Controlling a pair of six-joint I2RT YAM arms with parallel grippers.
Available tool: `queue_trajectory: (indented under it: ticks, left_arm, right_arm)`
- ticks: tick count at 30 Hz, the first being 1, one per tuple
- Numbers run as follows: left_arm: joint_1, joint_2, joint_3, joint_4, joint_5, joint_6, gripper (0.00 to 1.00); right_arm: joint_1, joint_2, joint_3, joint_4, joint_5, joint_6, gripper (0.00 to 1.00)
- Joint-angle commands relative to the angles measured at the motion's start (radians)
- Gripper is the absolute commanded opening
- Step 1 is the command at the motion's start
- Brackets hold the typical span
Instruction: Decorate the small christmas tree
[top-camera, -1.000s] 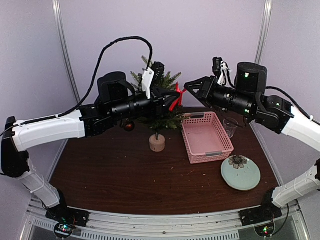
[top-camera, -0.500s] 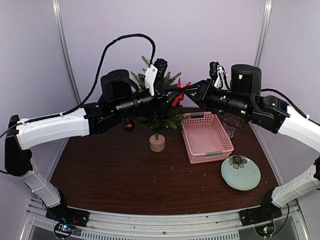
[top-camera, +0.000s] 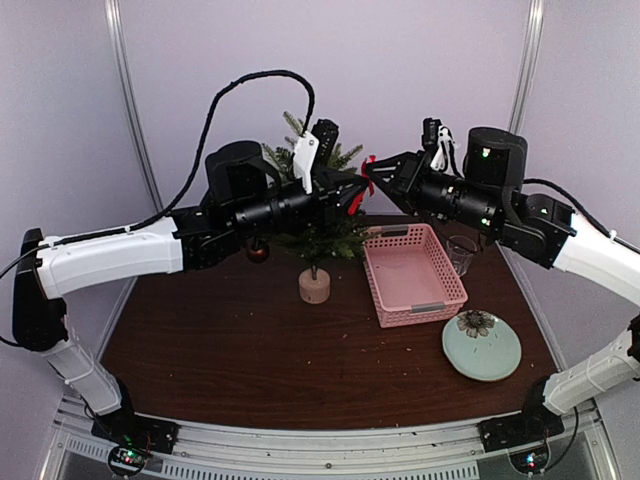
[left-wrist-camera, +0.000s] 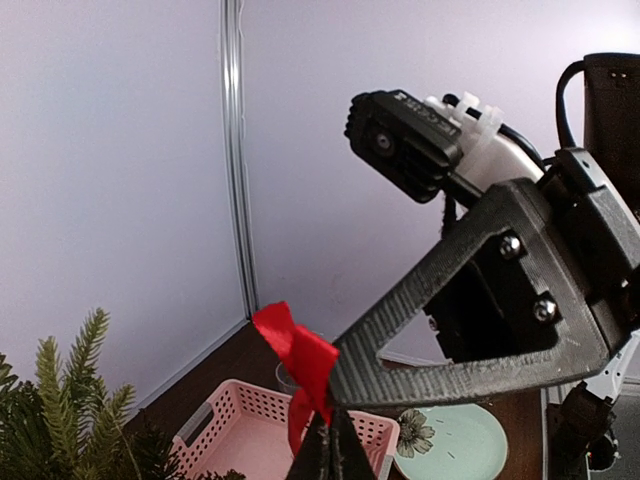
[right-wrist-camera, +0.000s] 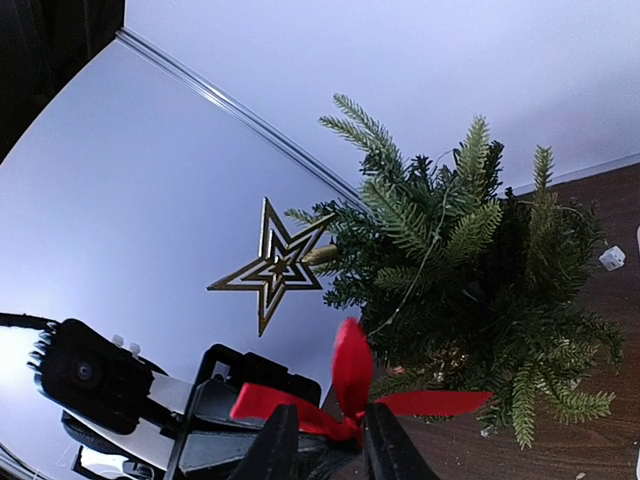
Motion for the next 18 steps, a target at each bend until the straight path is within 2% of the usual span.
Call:
queue_trajectory:
  ticks: [1, 9, 14, 18]
  left_arm:
    - [-0.005, 0.017, 0.035, 0.059, 0.035, 0.014, 0.0]
    - [-0.005, 0.018, 0.039, 0.058, 0.028, 0.019, 0.0]
    - [-0.004, 0.013, 0.035, 0.064, 0.006, 0.024, 0.0]
    - [-0.005, 0.014, 0.036, 0.07, -0.002, 0.028, 0.0]
  right_arm:
    - [-0.013, 0.003, -0.01, 0.078, -0.033, 0.013, 0.23]
    - [-0.029, 0.008, -0.016, 0.071, -0.044, 0.039, 0.18]
    - [-0.037, -0.002, -0.009, -0.001, -0.028, 0.046, 0.29]
    - [-0.038, -0.023, -0.028, -0.008, -0.004, 0.066, 0.31]
